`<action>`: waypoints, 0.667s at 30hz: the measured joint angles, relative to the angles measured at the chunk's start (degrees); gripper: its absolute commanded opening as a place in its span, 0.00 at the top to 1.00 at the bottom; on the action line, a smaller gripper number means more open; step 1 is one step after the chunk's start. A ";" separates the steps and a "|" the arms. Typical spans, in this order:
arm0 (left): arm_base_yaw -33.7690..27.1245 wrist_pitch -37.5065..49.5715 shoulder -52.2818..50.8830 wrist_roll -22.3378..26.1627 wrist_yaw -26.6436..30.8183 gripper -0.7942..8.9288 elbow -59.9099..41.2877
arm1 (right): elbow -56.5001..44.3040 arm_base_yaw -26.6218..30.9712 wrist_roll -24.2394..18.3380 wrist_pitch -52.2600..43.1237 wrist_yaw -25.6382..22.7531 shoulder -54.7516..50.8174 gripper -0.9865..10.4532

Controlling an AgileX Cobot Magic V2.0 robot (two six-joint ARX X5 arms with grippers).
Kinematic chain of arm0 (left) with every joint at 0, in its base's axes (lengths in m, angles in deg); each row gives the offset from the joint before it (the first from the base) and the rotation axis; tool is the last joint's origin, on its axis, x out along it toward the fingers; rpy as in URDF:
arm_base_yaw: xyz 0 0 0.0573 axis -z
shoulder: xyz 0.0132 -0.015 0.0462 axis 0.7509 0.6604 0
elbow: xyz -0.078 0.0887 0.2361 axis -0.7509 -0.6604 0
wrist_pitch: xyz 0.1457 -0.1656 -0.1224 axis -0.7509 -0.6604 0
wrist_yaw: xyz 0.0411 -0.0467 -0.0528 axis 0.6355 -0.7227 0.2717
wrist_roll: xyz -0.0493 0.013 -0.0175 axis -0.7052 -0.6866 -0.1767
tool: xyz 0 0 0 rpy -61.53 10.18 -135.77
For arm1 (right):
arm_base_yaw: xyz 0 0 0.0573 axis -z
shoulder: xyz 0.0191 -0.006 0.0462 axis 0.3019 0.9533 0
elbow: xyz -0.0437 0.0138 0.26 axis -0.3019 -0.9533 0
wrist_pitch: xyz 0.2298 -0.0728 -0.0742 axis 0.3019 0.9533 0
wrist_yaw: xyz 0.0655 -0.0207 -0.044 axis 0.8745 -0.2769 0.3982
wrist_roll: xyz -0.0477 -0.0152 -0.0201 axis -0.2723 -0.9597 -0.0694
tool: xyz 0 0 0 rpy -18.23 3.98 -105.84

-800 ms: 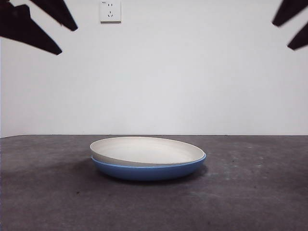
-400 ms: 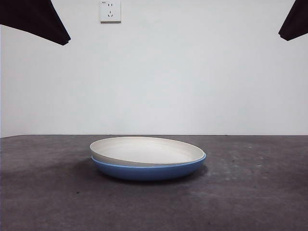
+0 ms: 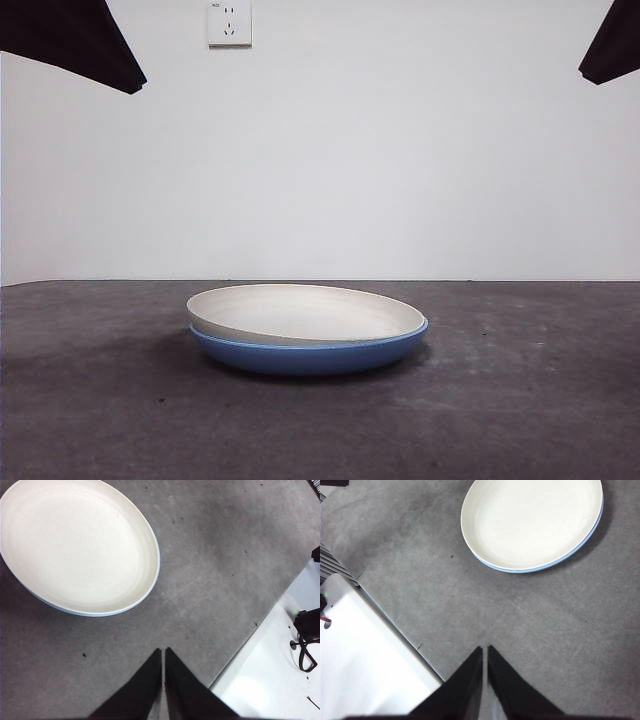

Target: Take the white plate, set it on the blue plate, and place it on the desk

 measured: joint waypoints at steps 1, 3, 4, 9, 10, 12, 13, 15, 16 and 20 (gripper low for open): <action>0.00 0.00 0.00 0.00 0.00 0.91 0.00 | 0.00 0.00 0.00 0.00 0.00 0.00 0.90; 0.00 -0.02 -0.04 0.00 0.00 0.91 0.00 | 0.00 0.00 0.00 -0.02 0.00 0.00 0.90; -0.02 -0.04 -0.28 0.00 0.00 0.91 -0.02 | 0.00 0.00 0.00 -0.02 0.00 0.00 0.90; -1.73 3.93 -4.94 3.39 0.39 0.91 -0.13 | 0.00 0.00 0.00 -0.02 0.00 0.00 0.90; -3.19 7.10 -6.71 4.33 0.79 0.91 -0.33 | 0.00 0.00 0.00 -0.02 0.00 0.00 0.90; -6.12 13.62 -9.84 5.53 2.21 0.91 -1.22 | 0.00 0.00 0.00 -0.02 0.00 0.00 0.90; -8.35 18.38 -12.11 5.97 3.43 0.91 -2.34 | 0.00 0.00 0.00 -0.02 0.00 0.00 0.90; -11.93 25.66 -15.98 6.21 5.99 0.91 -4.85 | 0.00 0.00 0.00 -0.02 0.00 0.00 0.90; -13.79 29.38 -18.14 6.23 7.78 0.91 -6.47 | 0.00 0.00 0.00 -0.02 0.00 0.00 0.90; -19.85 40.33 -26.69 6.69 15.04 0.91 -13.53 | 0.00 0.00 0.00 -0.02 0.00 0.00 0.90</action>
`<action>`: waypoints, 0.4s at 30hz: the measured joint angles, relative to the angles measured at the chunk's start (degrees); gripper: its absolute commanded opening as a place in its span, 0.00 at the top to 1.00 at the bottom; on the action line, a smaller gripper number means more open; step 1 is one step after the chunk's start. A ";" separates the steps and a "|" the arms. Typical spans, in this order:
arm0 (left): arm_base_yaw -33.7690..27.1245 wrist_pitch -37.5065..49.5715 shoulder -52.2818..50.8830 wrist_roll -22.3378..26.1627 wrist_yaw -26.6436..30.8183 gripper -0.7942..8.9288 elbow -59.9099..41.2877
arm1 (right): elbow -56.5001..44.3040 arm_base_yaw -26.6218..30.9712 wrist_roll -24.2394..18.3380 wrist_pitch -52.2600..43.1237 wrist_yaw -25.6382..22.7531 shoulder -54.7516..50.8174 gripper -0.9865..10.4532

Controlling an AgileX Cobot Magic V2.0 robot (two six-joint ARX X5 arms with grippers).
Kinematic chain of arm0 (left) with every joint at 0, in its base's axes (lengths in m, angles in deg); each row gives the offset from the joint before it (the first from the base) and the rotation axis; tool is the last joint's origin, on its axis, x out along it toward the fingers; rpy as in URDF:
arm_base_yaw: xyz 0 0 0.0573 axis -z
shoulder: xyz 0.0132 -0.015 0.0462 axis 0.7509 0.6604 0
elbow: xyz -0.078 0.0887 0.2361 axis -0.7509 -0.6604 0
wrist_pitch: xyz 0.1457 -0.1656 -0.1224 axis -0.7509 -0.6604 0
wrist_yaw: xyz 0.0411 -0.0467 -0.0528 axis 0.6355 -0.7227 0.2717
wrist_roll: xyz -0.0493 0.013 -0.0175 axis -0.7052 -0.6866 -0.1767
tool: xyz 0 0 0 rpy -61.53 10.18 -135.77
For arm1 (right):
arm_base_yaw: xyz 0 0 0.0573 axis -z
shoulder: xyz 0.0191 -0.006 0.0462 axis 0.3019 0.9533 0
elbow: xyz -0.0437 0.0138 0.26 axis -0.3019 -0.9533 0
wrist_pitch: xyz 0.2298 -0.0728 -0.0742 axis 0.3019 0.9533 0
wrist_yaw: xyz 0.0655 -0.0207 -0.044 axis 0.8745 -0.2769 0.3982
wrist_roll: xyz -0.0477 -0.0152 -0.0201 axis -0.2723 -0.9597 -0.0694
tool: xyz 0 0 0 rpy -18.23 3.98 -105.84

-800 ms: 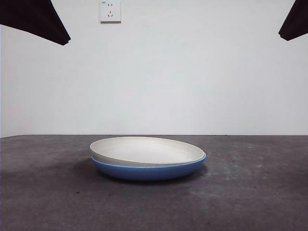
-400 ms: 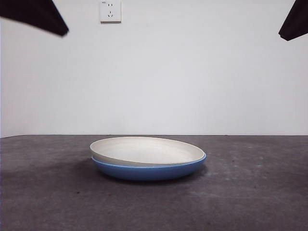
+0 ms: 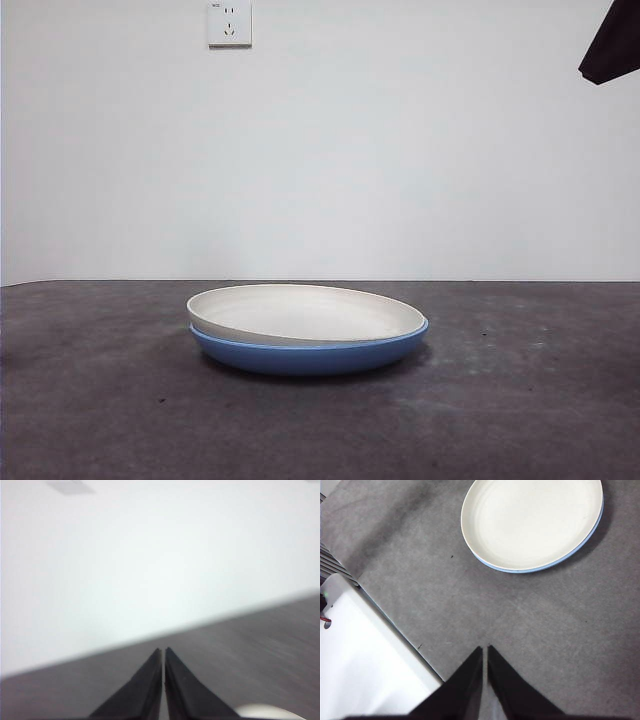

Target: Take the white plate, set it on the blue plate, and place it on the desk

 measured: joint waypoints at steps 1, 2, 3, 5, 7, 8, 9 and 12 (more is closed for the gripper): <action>-1.31 1.55 -2.25 0.13 2.01 0.91 -1.92 | 0.00 0.00 0.00 0.00 0.00 0.00 0.90; -2.51 2.71 -4.50 0.26 3.82 0.91 -3.96 | 0.00 0.00 0.00 0.00 0.00 0.00 0.90; -3.43 3.02 -6.45 0.37 5.29 0.91 -5.57 | 0.00 0.00 0.00 0.00 0.00 0.00 0.90; -5.09 3.15 -10.49 0.57 7.80 0.91 -9.35 | 0.00 0.00 0.00 0.00 -0.02 0.00 0.90; -6.21 3.10 -13.35 0.74 8.31 0.91 -12.92 | 0.00 0.00 0.00 0.00 0.00 0.00 0.90; -6.71 3.04 -15.15 0.83 8.55 0.91 -15.43 | 0.00 0.00 0.00 0.00 0.00 0.00 0.90; -6.99 2.93 -16.48 0.90 8.57 0.91 -17.27 | 0.00 0.00 0.00 0.00 0.00 0.00 0.90; -7.63 2.71 -20.74 1.22 8.59 0.91 -23.26 | 0.00 0.00 0.00 0.00 0.00 0.00 0.90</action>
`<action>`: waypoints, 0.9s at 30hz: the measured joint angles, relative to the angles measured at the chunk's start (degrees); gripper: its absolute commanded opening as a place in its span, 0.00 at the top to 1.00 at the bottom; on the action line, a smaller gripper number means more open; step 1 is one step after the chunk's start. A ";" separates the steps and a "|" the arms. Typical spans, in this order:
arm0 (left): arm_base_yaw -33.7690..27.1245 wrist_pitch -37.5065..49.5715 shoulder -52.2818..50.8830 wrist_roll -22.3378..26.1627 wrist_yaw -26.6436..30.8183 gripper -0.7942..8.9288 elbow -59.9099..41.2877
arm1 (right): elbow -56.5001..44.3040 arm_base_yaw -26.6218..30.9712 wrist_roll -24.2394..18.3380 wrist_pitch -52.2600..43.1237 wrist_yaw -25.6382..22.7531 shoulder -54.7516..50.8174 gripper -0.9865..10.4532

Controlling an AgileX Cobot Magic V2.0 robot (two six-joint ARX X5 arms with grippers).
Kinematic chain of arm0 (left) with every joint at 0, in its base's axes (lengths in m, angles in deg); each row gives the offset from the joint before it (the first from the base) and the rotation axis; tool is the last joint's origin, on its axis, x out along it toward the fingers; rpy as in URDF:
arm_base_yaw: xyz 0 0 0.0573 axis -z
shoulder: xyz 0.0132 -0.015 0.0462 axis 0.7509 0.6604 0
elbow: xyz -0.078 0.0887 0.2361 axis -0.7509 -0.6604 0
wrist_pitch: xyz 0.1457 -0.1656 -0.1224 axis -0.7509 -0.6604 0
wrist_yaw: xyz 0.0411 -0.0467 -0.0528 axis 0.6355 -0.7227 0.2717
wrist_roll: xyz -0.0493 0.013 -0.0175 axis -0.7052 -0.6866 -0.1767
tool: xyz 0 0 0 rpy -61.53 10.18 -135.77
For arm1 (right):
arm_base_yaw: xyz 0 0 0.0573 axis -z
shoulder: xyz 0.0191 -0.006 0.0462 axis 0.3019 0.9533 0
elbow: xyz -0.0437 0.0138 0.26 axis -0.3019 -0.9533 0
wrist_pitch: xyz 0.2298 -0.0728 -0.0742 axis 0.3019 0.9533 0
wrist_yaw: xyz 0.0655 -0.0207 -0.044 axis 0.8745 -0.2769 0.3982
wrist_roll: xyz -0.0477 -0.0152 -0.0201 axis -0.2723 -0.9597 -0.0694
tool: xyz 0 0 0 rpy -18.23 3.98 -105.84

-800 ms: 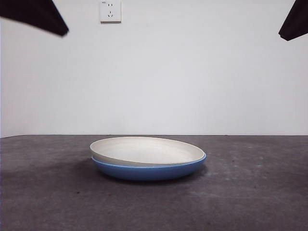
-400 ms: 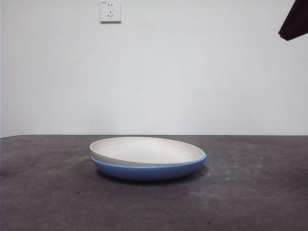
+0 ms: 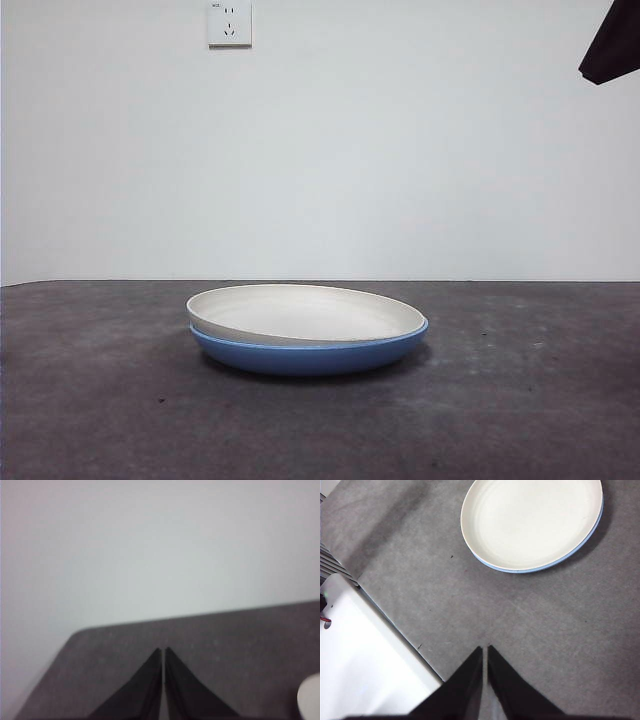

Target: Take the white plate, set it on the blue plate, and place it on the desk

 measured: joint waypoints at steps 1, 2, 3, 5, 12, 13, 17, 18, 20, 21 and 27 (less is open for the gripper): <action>-0.07 0.00 -1.20 0.04 0.02 0.91 -1.68 | 0.00 0.00 0.00 0.00 -0.02 0.00 0.90; -0.04 0.00 -2.71 0.11 0.24 0.91 -3.82 | 0.00 0.00 0.00 0.00 0.00 0.00 0.90; -0.04 0.00 -3.67 0.15 0.37 0.91 -5.31 | 0.00 0.00 0.00 0.00 0.00 0.00 0.90; -0.04 -0.02 -5.51 0.15 0.42 0.91 -8.41 | 0.00 0.00 0.00 0.00 0.00 0.00 0.90; -0.04 -0.52 -9.42 -0.04 0.92 0.91 -14.58 | 0.00 0.00 0.00 0.00 0.00 0.00 0.90; -0.04 -0.52 -9.79 -0.11 1.05 0.91 -15.15 | 0.00 0.00 0.00 0.00 0.00 0.00 0.90; -0.04 -1.16 -11.32 -0.70 1.11 0.91 -17.49 | 0.00 0.00 0.00 0.00 0.00 0.00 0.90; -0.04 -1.84 -11.63 -0.74 1.11 0.91 -17.70 | 0.00 0.00 0.00 0.00 0.00 0.00 0.90; -0.04 -1.79 -12.20 -0.77 1.16 0.91 -17.73 | 0.00 0.00 0.00 0.00 0.00 0.00 0.90; -0.04 -1.99 -12.74 -0.74 1.22 0.91 -17.73 | 0.00 0.00 0.00 0.00 0.00 0.00 0.90; -0.04 -7.02 -13.40 -0.81 1.44 0.91 -17.73 | 0.00 0.00 0.00 -0.17 -0.02 0.00 0.90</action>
